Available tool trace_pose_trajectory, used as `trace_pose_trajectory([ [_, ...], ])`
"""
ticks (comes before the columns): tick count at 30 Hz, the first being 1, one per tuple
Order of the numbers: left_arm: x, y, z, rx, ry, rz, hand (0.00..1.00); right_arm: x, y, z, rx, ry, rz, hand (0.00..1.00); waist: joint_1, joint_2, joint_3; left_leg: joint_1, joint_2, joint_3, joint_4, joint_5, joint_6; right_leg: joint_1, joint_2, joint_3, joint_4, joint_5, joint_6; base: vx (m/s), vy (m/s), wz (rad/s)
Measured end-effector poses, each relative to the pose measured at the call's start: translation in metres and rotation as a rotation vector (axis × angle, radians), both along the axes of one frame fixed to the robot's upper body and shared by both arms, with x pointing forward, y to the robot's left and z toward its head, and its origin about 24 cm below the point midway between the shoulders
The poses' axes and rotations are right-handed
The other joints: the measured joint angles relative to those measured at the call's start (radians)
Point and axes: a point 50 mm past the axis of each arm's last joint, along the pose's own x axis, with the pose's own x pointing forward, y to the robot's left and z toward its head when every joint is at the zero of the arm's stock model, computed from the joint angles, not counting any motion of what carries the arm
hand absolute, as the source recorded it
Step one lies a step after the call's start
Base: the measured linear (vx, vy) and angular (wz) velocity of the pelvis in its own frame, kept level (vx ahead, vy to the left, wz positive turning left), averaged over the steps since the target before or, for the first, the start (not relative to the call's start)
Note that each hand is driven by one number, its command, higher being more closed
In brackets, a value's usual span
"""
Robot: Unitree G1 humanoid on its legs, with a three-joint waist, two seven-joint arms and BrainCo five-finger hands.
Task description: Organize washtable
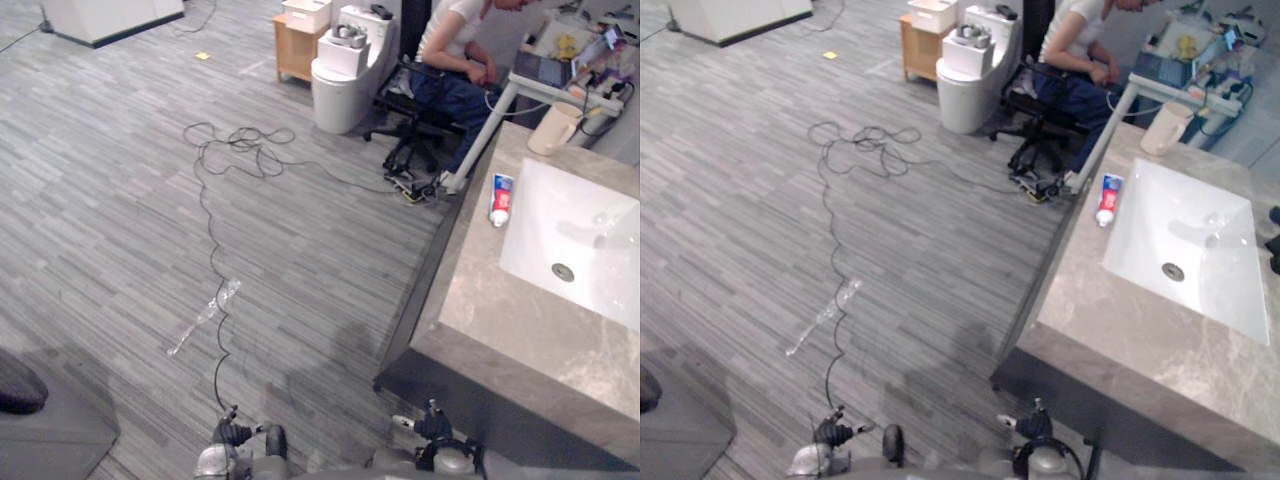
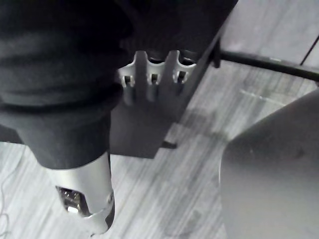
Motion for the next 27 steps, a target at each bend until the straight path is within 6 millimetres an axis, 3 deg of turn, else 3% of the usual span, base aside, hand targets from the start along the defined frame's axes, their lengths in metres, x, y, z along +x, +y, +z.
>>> trace_pose_trajectory([
  [1,0.002,0.000,0.000,-0.003,-0.004,0.012,0.00,0.004,0.001,0.001,0.003,-0.010,0.001,0.00,-0.002,-0.010,0.004,0.001,-0.001,-0.007,0.000,0.008,-0.002,0.007,-0.002,-0.008,-0.002,-0.009,0.027,-0.07,-0.161,0.36],
  [2,0.000,-0.002,-0.001,-0.014,0.003,0.024,0.00,0.007,-0.002,0.003,-0.005,-0.026,-0.006,0.00,-0.017,0.005,0.015,0.001,0.000,-0.021,-0.001,0.008,-0.002,0.016,-0.001,-0.031,-0.002,-0.014,0.028,-0.05,-0.125,0.46],
  [5,0.000,-0.004,-0.001,-0.027,-0.005,0.055,0.00,0.006,-0.002,0.003,0.001,-0.024,-0.035,0.00,-0.029,-0.003,0.017,-0.005,-0.003,0.017,0.047,0.006,-0.001,0.064,-0.042,-0.121,-0.007,-0.014,0.049,0.05,-0.037,0.76],
  [6,0.004,-0.002,0.001,-0.023,-0.024,0.063,0.00,0.006,0.001,0.003,0.004,-0.023,-0.028,0.00,-0.029,-0.015,0.020,-0.052,-0.004,0.035,0.152,-0.032,0.011,0.091,-0.052,-0.156,-0.016,-0.011,0.056,0.10,0.008,0.70],
  [8,0.009,0.001,0.005,-0.016,-0.056,0.068,0.00,0.006,0.004,0.003,0.010,-0.025,-0.018,0.00,-0.022,-0.014,0.022,-0.133,0.011,0.063,0.326,-0.091,0.030,0.124,-0.046,-0.170,-0.023,-0.004,0.065,0.14,0.016,0.51],
  [9,0.012,0.003,0.007,-0.026,-0.085,0.115,0.00,0.007,0.008,0.004,0.012,-0.029,0.010,0.00,-0.003,-0.009,0.027,-0.206,0.058,0.129,0.502,-0.150,0.052,0.138,-0.031,-0.164,-0.024,0.006,0.065,0.13,0.060,0.19],
  [11,0.015,0.005,0.010,-0.034,-0.109,0.149,0.00,0.009,0.009,0.005,0.006,-0.040,0.020,0.00,0.026,0.009,0.038,-0.227,0.115,0.196,0.609,-0.189,0.060,0.163,-0.015,-0.142,-0.045,0.016,0.049,0.04,0.097,-0.14],
  [13,0.016,0.005,0.010,-0.038,-0.115,0.154,0.00,0.014,0.008,0.008,-0.004,-0.060,0.039,0.00,0.049,-0.002,0.031,-0.217,0.116,0.210,0.597,-0.190,0.061,0.168,-0.016,-0.099,-0.084,0.034,0.045,0.01,0.087,-0.40],
  [16,0.017,0.003,0.010,-0.045,-0.117,0.151,0.00,0.018,0.009,0.010,-0.011,-0.073,0.060,0.00,0.051,0.007,0.037,-0.210,0.114,0.206,0.551,-0.194,0.055,0.150,-0.006,-0.047,-0.130,0.042,0.049,-0.05,0.043,-0.37],
  [19,0.017,-0.005,0.009,-0.068,-0.118,0.152,0.00,0.016,-0.002,0.008,-0.054,-0.051,0.088,0.00,0.054,0.044,0.048,-0.215,0.099,0.090,0.550,-0.207,0.030,0.103,0.006,0.033,-0.093,0.027,0.046,-0.13,0.049,-0.62],
  [20,0.012,-0.010,0.006,-0.082,-0.105,0.156,0.00,0.014,-0.009,0.006,-0.072,-0.032,0.089,0.00,0.056,0.062,0.040,-0.195,0.097,0.081,0.509,-0.255,0.007,0.063,0.006,0.080,-0.052,0.013,0.053,-0.11,0.094,-0.80],
  [21,0.009,-0.011,0.005,-0.081,-0.095,0.153,0.00,0.010,-0.014,0.004,-0.085,-0.009,0.088,0.00,0.051,0.069,0.034,-0.185,0.082,0.107,0.499,-0.261,0.010,0.041,-0.006,0.121,-0.030,0.001,0.053,-0.09,0.115,-0.79],
  [24,0.007,-0.014,0.004,-0.081,-0.081,0.125,0.00,0.004,-0.018,0.003,-0.078,0.004,0.046,0.00,0.049,0.053,0.022,-0.155,0.026,0.139,0.479,-0.287,0.030,0.035,-0.055,0.172,-0.030,-0.027,0.038,-0.03,0.195,-0.53],
  [25,0.007,-0.013,0.004,-0.079,-0.081,0.122,0.00,0.002,-0.017,0.002,-0.077,0.012,0.044,0.00,0.049,0.052,0.015,-0.139,0.011,0.145,0.458,-0.287,0.031,0.033,-0.062,0.178,-0.003,-0.025,0.019,0.04,0.134,-0.29],
  [27,0.008,-0.010,0.004,-0.068,-0.075,0.116,0.00,0.007,-0.013,0.004,-0.064,-0.005,0.044,0.00,0.048,0.036,0.016,-0.105,-0.007,0.173,0.429,-0.291,0.038,-0.113,-0.048,0.203,0.293,0.030,0.056,0.06,0.123,-0.31],
])
